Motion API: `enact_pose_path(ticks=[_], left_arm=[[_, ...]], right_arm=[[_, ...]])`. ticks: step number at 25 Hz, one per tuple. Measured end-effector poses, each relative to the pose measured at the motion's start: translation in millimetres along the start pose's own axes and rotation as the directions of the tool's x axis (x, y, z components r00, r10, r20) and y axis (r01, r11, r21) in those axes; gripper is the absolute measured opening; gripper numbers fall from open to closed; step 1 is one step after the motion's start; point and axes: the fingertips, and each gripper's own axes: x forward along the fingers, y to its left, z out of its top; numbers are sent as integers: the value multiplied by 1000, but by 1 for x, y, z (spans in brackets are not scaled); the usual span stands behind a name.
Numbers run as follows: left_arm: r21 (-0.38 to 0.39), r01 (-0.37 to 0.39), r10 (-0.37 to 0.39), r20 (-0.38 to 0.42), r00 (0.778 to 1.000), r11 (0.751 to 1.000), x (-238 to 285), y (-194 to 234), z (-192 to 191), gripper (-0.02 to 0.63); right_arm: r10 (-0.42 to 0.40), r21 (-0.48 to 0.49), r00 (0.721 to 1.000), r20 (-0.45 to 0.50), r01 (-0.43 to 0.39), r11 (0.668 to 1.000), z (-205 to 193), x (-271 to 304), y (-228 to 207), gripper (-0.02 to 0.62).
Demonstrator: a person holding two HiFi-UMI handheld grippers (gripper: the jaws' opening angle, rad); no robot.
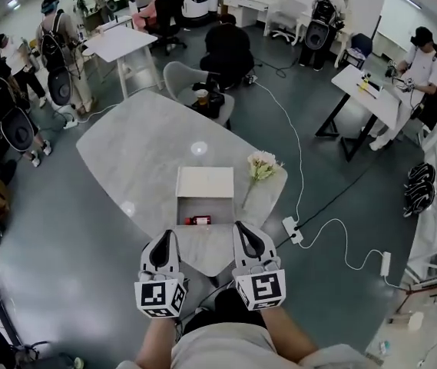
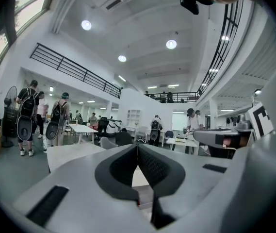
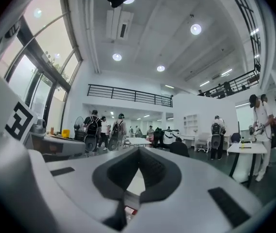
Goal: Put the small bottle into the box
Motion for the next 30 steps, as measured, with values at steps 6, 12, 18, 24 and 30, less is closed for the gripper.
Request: enact_pose_path(ticks=[6, 12, 18, 24, 30], left_arm=[[16, 47, -48, 67, 997, 999, -17, -21, 34, 23], [30, 38, -41, 107, 993, 999, -4, -24, 51, 23], [35, 40, -45, 127, 991, 999, 3, -37, 55, 23], [44, 53, -58, 133, 989, 998, 15, -36, 61, 23], [47, 65, -71, 136, 988, 997, 20, -37, 63, 23]], right_arm=[[-33, -34, 998, 55, 34, 999, 35, -28, 2, 25], [-24, -57, 995, 94, 30, 998, 55, -24, -12, 25], [-27, -68, 992, 122, 36, 997, 60, -25, -27, 25], [-25, -75, 991, 133, 36, 997, 66, -12, -29, 25], [-22, -75, 991, 135, 33, 997, 67, -7, -29, 25]])
